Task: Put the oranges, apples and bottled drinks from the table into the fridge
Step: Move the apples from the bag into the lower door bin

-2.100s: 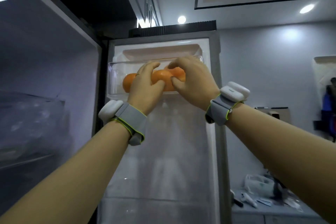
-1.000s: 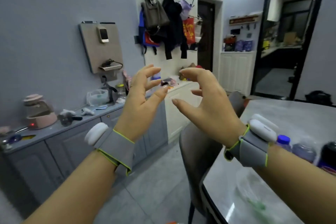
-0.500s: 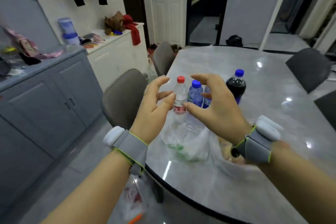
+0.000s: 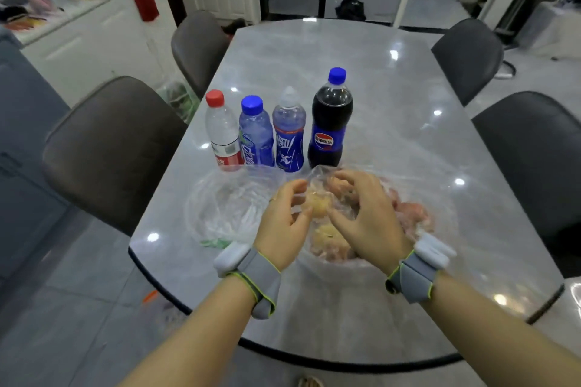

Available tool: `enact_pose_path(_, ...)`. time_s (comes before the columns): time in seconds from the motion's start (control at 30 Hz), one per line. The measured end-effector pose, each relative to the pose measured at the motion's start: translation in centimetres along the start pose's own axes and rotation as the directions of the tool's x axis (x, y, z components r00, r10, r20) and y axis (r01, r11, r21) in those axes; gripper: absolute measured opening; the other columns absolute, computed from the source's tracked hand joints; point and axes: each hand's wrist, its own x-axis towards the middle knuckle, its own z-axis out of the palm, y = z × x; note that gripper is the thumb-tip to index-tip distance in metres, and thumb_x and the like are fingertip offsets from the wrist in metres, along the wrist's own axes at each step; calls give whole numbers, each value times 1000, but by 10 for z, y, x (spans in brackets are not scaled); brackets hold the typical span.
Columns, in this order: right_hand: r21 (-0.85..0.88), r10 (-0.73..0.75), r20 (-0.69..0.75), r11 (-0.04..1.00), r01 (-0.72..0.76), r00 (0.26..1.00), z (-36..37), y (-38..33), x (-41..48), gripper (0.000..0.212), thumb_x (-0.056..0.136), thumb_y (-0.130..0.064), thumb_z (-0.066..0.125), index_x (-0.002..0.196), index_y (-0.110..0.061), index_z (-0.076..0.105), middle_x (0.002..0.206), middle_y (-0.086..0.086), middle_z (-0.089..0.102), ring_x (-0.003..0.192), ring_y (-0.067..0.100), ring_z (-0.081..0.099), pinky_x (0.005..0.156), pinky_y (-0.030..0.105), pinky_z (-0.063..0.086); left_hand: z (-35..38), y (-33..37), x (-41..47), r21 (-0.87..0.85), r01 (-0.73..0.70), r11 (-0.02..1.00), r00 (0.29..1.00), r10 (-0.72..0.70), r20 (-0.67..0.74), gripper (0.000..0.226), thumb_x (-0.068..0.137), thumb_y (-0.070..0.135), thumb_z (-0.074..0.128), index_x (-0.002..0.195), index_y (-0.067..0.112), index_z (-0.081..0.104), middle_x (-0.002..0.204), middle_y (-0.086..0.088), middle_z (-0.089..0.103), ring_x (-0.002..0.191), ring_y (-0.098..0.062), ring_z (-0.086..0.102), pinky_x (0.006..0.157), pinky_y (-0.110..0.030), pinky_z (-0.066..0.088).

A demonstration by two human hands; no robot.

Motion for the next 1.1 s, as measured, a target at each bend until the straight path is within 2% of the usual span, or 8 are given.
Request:
enact_pose_path(0.1, -138, 46, 69, 990, -36, 997, -7, 40, -7, 44, 77, -24, 63, 119, -19, 53, 111, 0, 53, 104, 12, 45, 89, 18, 33, 31, -20, 6, 153, 27, 988, 996, -40, 83, 45, 80, 20, 55, 125, 16, 49, 123, -6, 55, 114, -22, 54, 93, -30, 46)
enact_pose_path(0.2, -300, 127, 133, 950, -82, 983, -11, 73, -18, 51, 75, -41, 52, 120, -18, 53, 115, 3, 53, 109, 23, 47, 93, 27, 34, 52, -37, 9, 327, 46, 944, 990, -87, 113, 48, 83, 24, 59, 128, 14, 48, 129, -10, 52, 120, -26, 48, 98, -26, 35)
enact_pose_path(0.33, -446, 238, 210, 886, -123, 948, -8, 99, -28, 59, 72, -35, 61, 127, -19, 50, 127, 8, 48, 121, 31, 43, 101, 39, 35, 69, -51, 9, 482, 113, 869, 984, -164, 65, 44, 87, 33, 56, 127, 17, 49, 130, -10, 45, 120, -31, 43, 97, -32, 36)
enact_pose_path(0.5, -568, 321, 391, 822, -49, 863, 2, 106, -31, 77, 70, -43, 63, 139, -27, 32, 148, 8, 27, 134, 31, 28, 107, 41, 31, 79, -60, 9, 575, 105, 811, 960, -233, 154, 62, 80, 38, 61, 136, 24, 36, 138, -6, 33, 126, -30, 31, 103, -30, 28)
enact_pose_path(0.67, -648, 335, 378, 762, -12, 863, 13, 101, -33, 78, 72, -23, 63, 142, -28, 27, 150, 15, 19, 132, 39, 25, 103, 44, 32, 82, -70, 6, 686, 3, 728, 940, -235, 246, 83, 73, 35, 65, 142, 29, 21, 144, -4, 24, 128, -32, 29, 107, -35, 32)
enact_pose_path(0.77, -643, 324, 350, 766, -27, 879, 15, 100, -32, 74, 70, -18, 63, 137, -27, 34, 145, 14, 25, 123, 40, 31, 96, 43, 37, 80, -70, 6, 671, 8, 742, 946, -223, 235, 79, 71, 29, 66, 139, 29, 27, 140, -4, 27, 124, -32, 33, 102, -35, 36)
enact_pose_path(0.9, -533, 352, 320, 834, -140, 879, 6, 94, -28, 74, 64, -26, 68, 132, -27, 39, 134, 11, 34, 110, 38, 41, 90, 44, 43, 70, -56, 5, 555, 91, 827, 969, -202, 141, 74, 66, 28, 68, 132, 31, 34, 131, -4, 35, 118, -31, 39, 94, -32, 41)
enact_pose_path(1.1, -369, 139, 169, 927, -69, 976, -9, 34, -14, 69, 62, -39, 71, 125, -31, 43, 122, 2, 44, 103, 26, 50, 75, 40, 51, 20, -10, 0, 417, 85, 905, 996, -71, -49, 76, 60, 30, 73, 129, 28, 40, 124, -5, 38, 115, -25, 40, 92, -24, 34)
